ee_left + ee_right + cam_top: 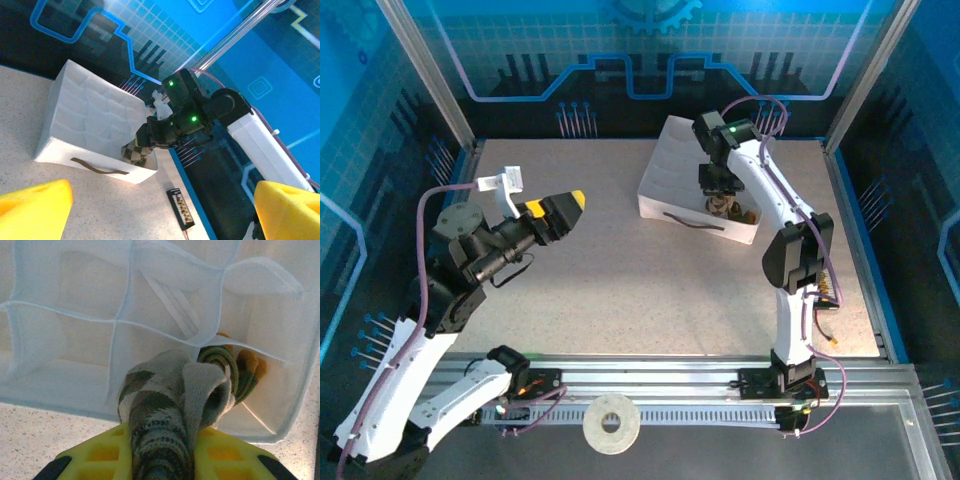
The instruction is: Roll the socks
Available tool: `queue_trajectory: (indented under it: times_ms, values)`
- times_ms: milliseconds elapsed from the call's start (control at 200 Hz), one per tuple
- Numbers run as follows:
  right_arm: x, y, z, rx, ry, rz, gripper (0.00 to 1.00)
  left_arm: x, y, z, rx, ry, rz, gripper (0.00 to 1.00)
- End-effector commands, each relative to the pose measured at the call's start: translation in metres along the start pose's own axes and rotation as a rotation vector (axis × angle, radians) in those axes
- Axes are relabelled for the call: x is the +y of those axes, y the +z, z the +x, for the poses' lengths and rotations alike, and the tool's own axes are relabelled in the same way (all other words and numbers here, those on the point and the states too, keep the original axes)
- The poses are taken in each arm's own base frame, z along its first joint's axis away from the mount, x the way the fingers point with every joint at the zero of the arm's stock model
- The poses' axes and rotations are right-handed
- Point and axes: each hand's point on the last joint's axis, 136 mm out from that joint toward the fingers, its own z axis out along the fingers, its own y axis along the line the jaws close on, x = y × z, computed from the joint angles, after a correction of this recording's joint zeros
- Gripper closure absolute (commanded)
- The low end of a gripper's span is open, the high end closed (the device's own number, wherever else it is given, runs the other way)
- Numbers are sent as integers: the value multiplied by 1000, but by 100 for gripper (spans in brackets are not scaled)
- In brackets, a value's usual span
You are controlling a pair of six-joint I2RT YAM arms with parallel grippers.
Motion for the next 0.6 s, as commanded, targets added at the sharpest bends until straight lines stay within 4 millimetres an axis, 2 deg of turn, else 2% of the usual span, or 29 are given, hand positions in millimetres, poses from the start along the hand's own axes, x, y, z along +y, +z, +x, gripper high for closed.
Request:
queue_trajectory:
  times_ms: [0,595]
  values:
    - [-5,7,-5,27,-6,18,100,11,2,9,1,5,-24,6]
    - [1,76,13,140,-19,78,100,9,5,7,-3,-25,-12,5]
